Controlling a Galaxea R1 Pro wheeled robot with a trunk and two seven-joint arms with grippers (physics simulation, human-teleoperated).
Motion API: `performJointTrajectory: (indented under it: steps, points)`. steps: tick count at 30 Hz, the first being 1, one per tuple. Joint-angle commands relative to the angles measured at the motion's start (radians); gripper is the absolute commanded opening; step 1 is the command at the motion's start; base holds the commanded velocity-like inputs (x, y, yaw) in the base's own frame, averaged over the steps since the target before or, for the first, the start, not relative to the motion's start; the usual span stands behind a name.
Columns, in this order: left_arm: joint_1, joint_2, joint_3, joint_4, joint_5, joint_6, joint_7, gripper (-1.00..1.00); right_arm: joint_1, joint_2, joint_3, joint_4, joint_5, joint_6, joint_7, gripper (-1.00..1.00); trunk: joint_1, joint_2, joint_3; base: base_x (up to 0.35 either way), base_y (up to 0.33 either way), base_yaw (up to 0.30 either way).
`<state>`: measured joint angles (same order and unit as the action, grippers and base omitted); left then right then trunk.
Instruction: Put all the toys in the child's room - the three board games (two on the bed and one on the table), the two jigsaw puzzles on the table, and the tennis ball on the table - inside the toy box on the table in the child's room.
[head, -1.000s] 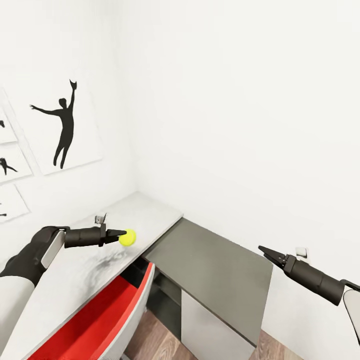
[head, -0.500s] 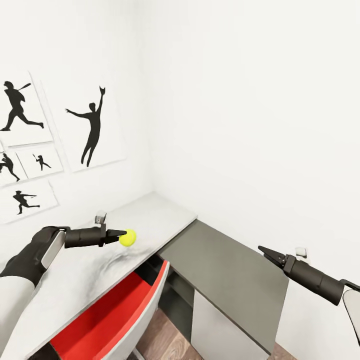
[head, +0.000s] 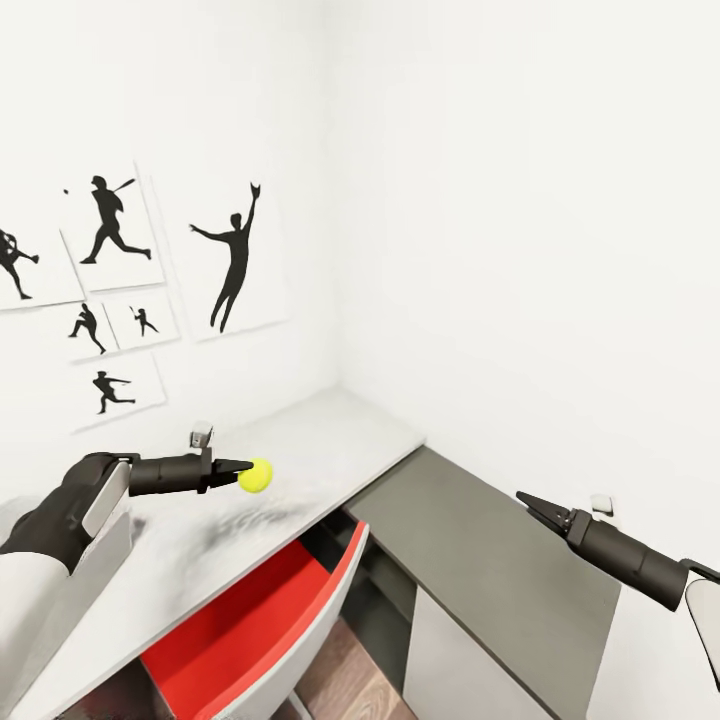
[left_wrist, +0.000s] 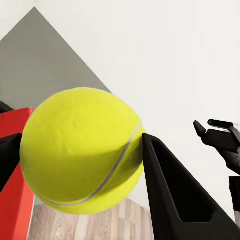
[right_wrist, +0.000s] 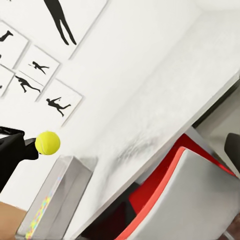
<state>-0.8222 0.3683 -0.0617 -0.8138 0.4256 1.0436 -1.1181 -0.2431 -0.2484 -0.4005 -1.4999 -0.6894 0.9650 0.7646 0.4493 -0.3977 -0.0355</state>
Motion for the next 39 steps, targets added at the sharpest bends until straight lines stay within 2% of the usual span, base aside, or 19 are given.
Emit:
performJointTrajectory:
  steps: [1,21,24,30,39]
  points:
    - [-0.002,0.001,-0.003,0.001,-0.001,0.003,-0.006,-1.0,-0.001,0.0,-0.001,0.0,0.002,0.005,0.005,1.0,0.001,-0.002,-0.001,0.0,0.0,0.227]
    - [-0.002,0.003,-0.001,0.001,-0.001,0.004,-0.011,-1.0,-0.001,0.0,-0.001,0.0,0.002,0.005,0.005,1.0,0.001,-0.002,0.021,-0.023,0.008,0.228]
    - [-0.002,0.019,-0.002,0.001,0.0,0.004,-0.013,-1.0,-0.001,0.0,-0.001,0.0,0.002,0.005,0.005,1.0,0.001,-0.002,0.024,0.0,0.0,0.228]
    - [-0.002,0.036,-0.001,0.001,0.001,0.004,-0.014,-1.0,-0.001,0.0,-0.001,0.0,0.002,0.005,0.004,1.0,0.001,-0.002,0.031,0.0,0.0,0.23]
    - [-0.002,0.04,-0.003,0.001,0.001,0.003,-0.039,-1.0,-0.001,0.001,0.0,0.0,0.002,0.005,0.0,1.0,0.001,-0.002,0.04,-0.054,0.0,0.232]
